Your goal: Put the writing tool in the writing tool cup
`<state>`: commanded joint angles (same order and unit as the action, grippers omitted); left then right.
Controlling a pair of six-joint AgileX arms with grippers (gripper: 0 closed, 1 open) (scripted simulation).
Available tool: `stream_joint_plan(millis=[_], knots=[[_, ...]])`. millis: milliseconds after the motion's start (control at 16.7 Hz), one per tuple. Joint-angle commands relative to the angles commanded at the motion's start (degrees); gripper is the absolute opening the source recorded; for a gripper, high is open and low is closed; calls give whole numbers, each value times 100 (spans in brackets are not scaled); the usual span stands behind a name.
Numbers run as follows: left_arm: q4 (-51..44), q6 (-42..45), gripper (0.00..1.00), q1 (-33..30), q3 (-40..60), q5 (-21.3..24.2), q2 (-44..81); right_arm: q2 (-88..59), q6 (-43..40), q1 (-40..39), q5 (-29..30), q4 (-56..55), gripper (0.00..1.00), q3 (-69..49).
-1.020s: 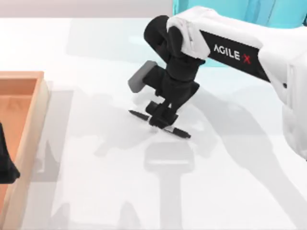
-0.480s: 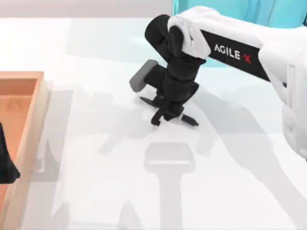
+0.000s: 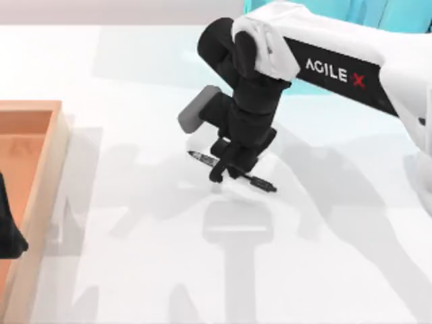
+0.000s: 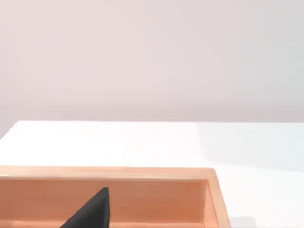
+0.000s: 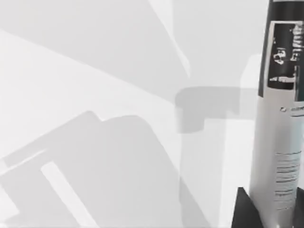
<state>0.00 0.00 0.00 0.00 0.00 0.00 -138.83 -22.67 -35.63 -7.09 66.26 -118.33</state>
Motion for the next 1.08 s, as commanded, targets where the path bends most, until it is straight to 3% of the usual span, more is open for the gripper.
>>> stream_joint_plan(millis=[480,900,1080], knots=[[0,0,100,0,0,0,0,2512,876,-913,59,772,0,1457],[0,0,100,0,0,0,0,2650,943,-987,49,819,0,1527],[0,0,100,0,0,0,0,2603,771,-668,-315,543,0,1628]])
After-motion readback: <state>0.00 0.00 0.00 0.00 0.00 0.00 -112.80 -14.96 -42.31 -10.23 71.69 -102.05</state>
